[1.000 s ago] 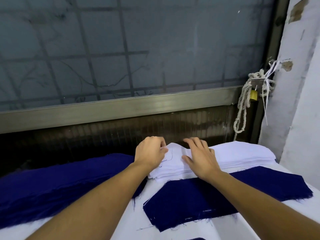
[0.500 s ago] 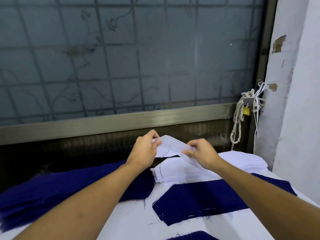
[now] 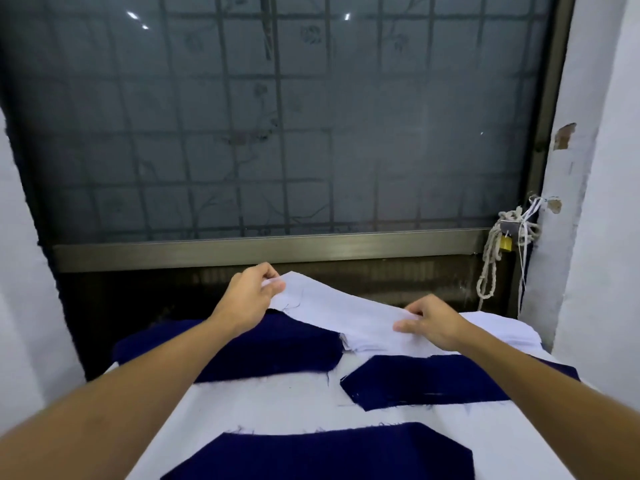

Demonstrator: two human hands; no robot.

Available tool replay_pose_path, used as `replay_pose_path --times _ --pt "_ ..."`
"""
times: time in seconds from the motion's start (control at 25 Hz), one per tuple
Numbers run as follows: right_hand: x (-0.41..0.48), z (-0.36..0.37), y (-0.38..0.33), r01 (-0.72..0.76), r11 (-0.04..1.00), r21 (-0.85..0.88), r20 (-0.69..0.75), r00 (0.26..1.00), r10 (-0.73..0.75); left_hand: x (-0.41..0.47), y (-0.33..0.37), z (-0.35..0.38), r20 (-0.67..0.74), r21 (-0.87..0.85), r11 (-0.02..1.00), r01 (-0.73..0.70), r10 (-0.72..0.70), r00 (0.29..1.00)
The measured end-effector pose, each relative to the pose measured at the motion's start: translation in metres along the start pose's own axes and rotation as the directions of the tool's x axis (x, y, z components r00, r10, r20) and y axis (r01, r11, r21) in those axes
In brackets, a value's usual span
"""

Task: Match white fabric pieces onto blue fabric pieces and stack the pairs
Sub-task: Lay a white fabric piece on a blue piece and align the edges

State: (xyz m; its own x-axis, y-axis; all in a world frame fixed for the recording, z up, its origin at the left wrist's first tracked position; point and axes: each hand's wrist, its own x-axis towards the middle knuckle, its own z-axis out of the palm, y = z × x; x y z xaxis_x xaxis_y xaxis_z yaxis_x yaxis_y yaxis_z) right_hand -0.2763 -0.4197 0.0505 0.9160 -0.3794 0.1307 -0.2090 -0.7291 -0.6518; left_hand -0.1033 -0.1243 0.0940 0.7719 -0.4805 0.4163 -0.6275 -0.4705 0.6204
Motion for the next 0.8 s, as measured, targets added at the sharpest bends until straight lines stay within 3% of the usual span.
replay_pose_path --times 0.2,0.32,0.52,0.8 --pt "-0.04 0.009 0.006 -0.079 0.996 -0.045 0.051 0.995 0.081 -0.04 -0.032 -0.044 -0.019 0.052 0.994 0.096 -0.095 0.995" --pt "-0.067 0.016 0.017 -0.115 0.992 0.047 0.079 0.991 0.111 -0.065 -0.052 -0.05 -0.005 0.092 0.984 0.154 -0.154 0.988" --pt "-0.105 0.052 0.033 -0.223 0.936 0.273 -0.132 0.955 0.266 -0.112 -0.082 -0.034 -0.043 0.057 0.956 0.287 -0.285 0.957" --pt "-0.134 0.1 0.046 -0.348 0.934 0.077 -0.348 0.869 0.352 -0.164 -0.127 0.001 -0.008 0.142 0.885 0.443 -0.447 0.895"
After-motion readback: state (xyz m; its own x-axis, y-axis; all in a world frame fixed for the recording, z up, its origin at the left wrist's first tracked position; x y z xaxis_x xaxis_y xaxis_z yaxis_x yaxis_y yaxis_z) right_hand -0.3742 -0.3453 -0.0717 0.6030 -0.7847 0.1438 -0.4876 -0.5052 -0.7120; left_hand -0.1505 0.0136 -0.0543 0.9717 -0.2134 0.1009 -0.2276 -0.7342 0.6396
